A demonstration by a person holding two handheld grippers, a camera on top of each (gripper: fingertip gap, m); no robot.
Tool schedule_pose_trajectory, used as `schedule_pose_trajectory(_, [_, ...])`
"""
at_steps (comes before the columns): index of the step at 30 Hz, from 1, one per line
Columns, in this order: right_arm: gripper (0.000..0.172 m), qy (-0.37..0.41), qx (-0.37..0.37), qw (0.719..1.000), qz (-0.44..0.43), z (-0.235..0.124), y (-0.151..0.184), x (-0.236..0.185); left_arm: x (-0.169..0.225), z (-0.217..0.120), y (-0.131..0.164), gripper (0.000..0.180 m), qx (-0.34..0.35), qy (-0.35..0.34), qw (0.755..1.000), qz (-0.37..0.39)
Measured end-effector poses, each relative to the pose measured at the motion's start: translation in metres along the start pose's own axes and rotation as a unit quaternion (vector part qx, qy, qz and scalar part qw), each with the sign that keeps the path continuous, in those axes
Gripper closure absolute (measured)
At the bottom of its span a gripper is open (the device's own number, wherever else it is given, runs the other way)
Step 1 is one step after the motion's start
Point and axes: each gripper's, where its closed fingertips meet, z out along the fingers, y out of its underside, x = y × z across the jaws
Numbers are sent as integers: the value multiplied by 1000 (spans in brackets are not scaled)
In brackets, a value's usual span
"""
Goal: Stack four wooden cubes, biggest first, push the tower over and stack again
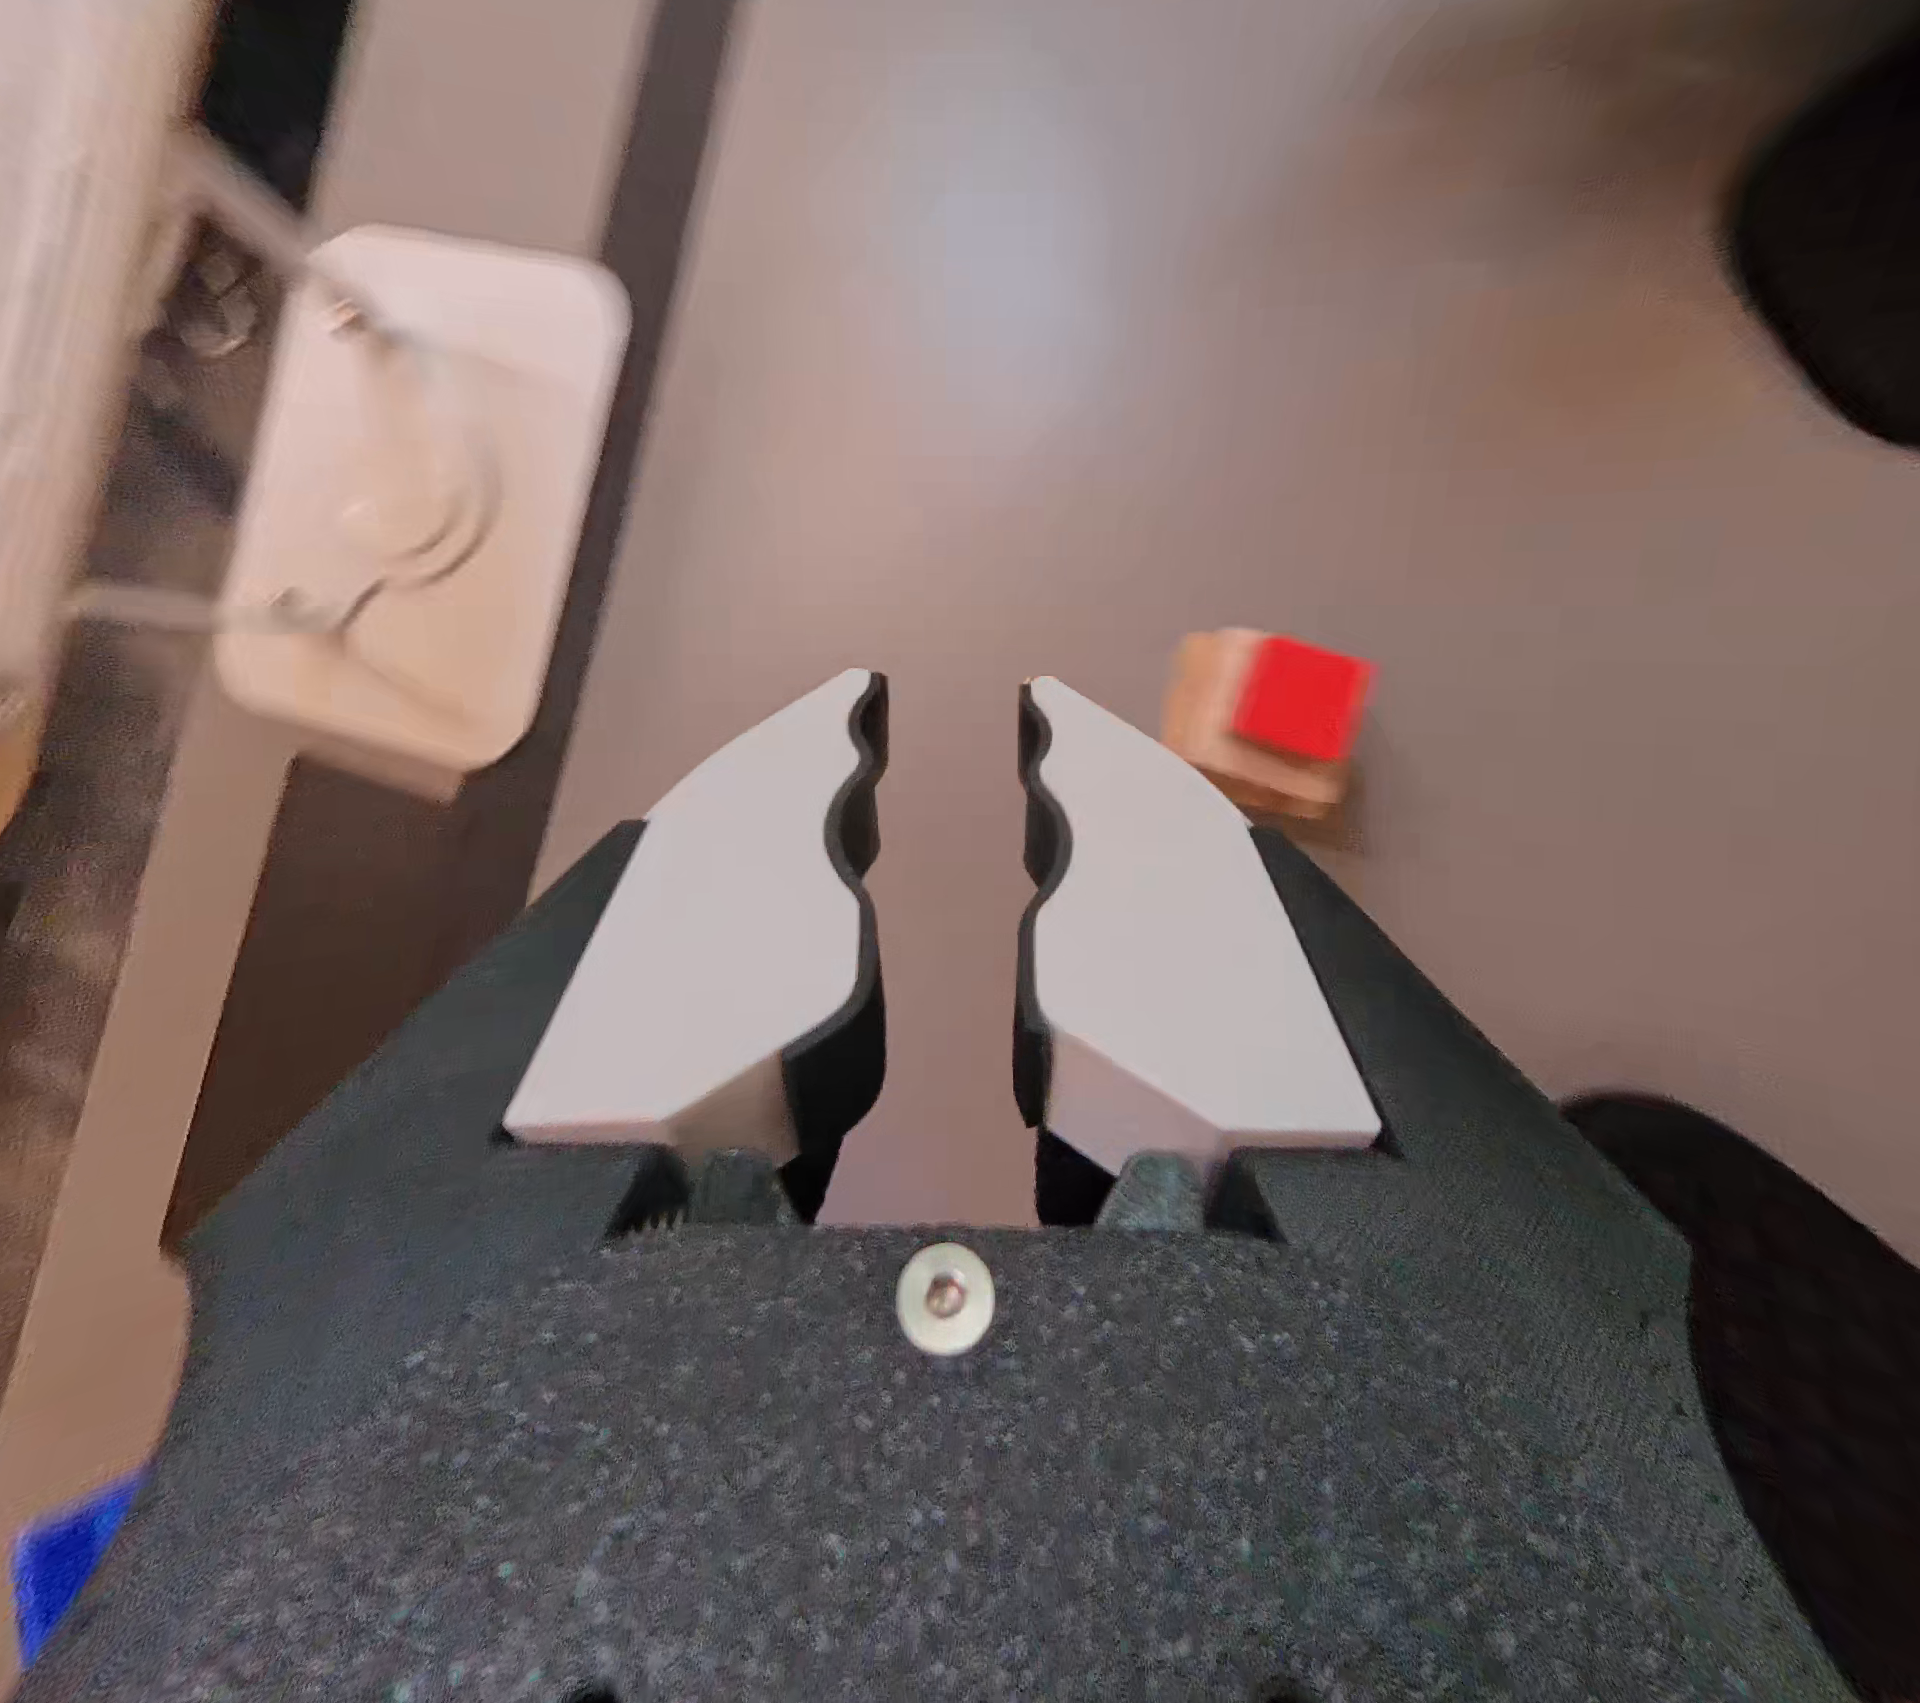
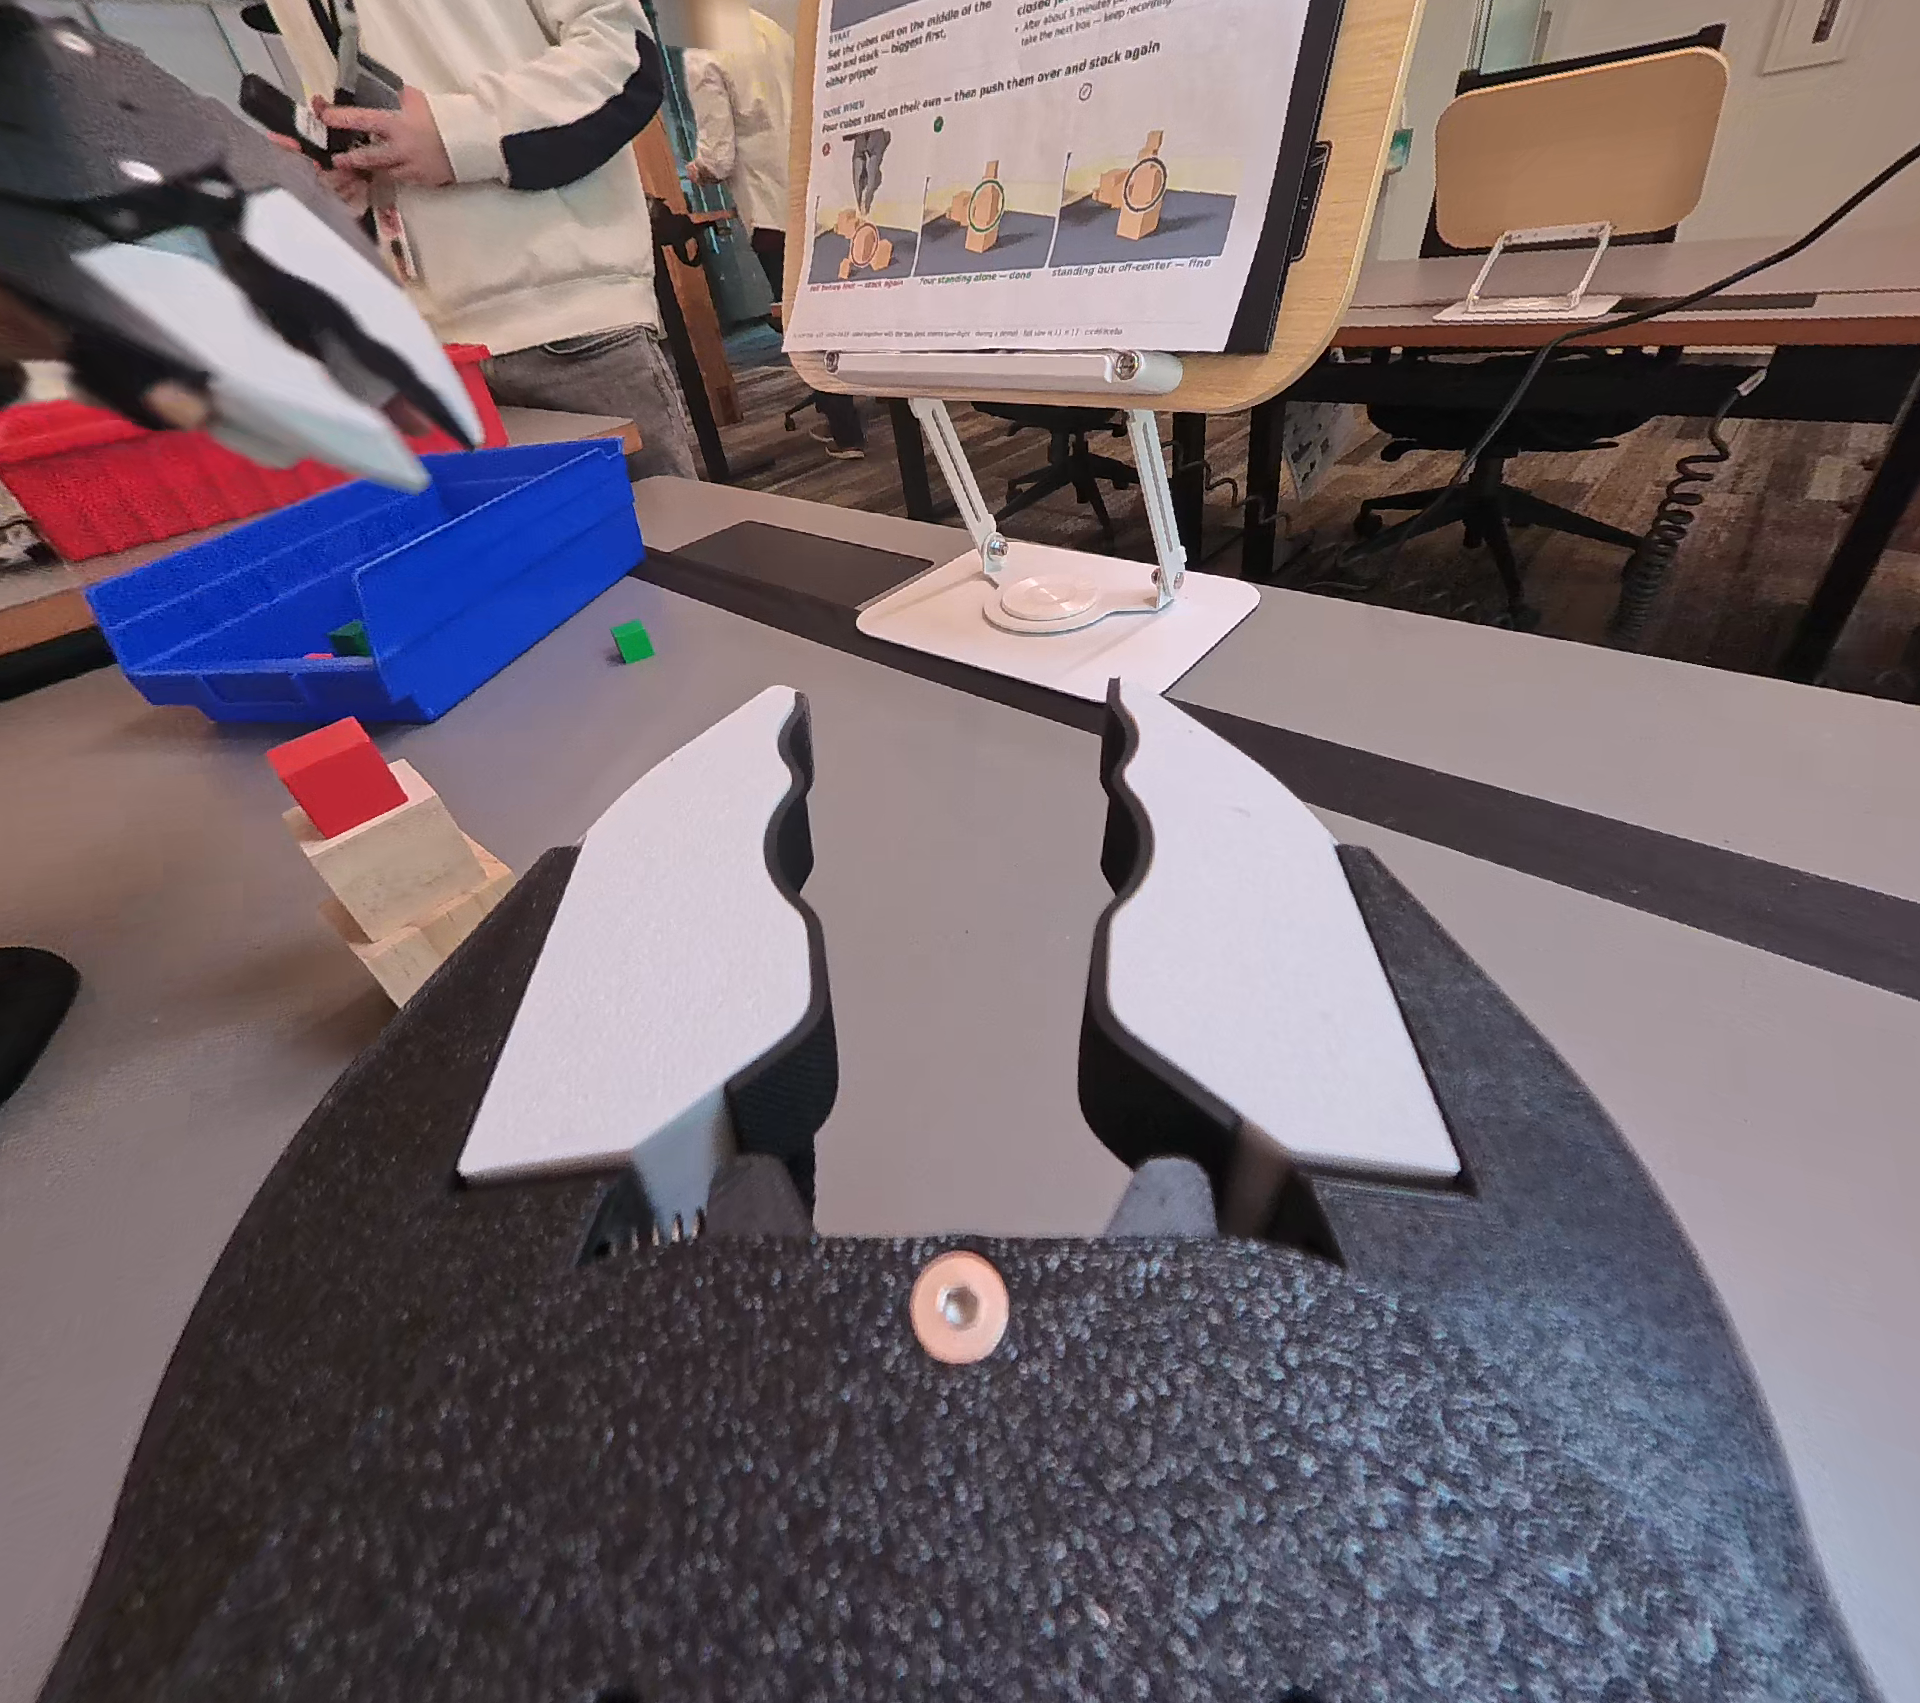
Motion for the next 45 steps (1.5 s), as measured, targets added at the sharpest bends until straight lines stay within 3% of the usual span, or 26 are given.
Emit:
schedule_pose_trajectory(2, [118,-1,-1,1000,0,0,1,-1,-41,-2,28,160,-15,-61,996,-63])
schedule_pose_trajectory(8, [118,-2,-3,1000,1,1,1,-1,-93,13,139,146,-138,-108,960,-218])
schedule_pose_trajectory(16, [118,-3,-5,1000,1,1,3,-1,-117,31,204,139,-185,-116,923,-316])
schedule_pose_trajectory(21, [118,-1,-3,1000,1,1,2,1,-122,39,219,137,-200,-117,916,-328])
schedule_pose_trajectory(33, [118,5,-2,1000,-4,0,2,2,-134,51,219,137,-267,-128,910,-290])
schedule_pose_trajectory(42, [118,8,-8,1000,0,-1,5,8,-134,75,234,148,-328,-113,866,-360])
schedule_pose_trajectory(45, [118,10,-6,1000,4,-2,5,11,-134,76,233,159,-326,-106,866,-365])
